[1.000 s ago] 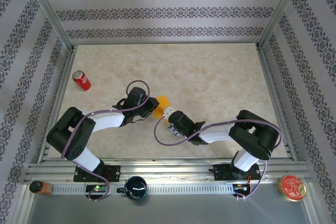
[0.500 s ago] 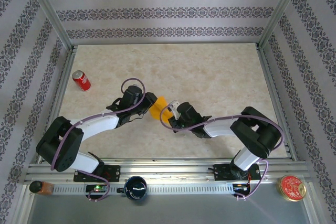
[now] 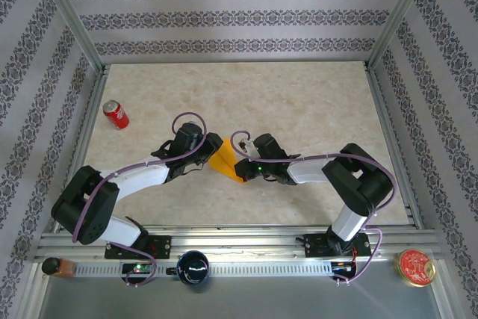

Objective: Fold a paper plane with a square sheet of paper (pick it up from the middle)
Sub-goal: Fourth fold the wing at the center of the table.

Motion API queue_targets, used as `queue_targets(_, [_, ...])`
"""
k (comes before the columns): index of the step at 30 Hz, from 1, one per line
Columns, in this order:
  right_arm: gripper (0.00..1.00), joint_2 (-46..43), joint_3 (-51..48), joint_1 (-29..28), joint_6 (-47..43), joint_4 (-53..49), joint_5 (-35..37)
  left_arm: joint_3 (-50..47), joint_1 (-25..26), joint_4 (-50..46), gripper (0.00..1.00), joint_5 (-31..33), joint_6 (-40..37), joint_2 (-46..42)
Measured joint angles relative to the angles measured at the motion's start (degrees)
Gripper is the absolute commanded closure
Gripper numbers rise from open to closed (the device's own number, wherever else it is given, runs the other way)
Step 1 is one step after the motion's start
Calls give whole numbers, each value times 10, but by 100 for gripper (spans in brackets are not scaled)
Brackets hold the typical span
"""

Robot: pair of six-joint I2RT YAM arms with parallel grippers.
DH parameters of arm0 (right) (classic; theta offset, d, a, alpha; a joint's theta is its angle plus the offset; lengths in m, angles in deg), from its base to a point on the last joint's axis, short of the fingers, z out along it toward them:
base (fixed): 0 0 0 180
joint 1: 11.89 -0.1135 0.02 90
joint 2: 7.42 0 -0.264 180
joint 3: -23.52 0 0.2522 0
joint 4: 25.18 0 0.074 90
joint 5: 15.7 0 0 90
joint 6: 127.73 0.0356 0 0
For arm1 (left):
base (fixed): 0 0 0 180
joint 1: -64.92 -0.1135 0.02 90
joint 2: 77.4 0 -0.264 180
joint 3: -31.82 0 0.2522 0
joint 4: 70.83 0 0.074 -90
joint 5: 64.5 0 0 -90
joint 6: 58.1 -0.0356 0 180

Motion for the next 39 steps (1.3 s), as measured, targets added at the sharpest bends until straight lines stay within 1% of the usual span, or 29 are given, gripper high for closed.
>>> queue_targets(7, [100,19,9,8,32,-7,-30,-5,0,0,60,-2,0,0])
queue_targets(16, [100,37,10,20,78,3,-45,-10,0,1,61,-2,0,0])
queue_targets(18, [100,38,5,24,87,15,-48,-12,0,1,65,-2,0,0])
queue_targets(24, [100,37,-7,34,103,36,-59,-12,0,1,86,-3,-7,17])
queue_targets(28, [100,37,-12,34,105,46,-60,-12,0,0,97,-11,-15,45])
queue_targets(31, [100,37,-14,35,106,52,-61,-6,0,-4,100,-18,-18,72])
queue_targets(39, [100,37,-17,37,106,55,-62,21,0,-9,100,-41,-26,126])
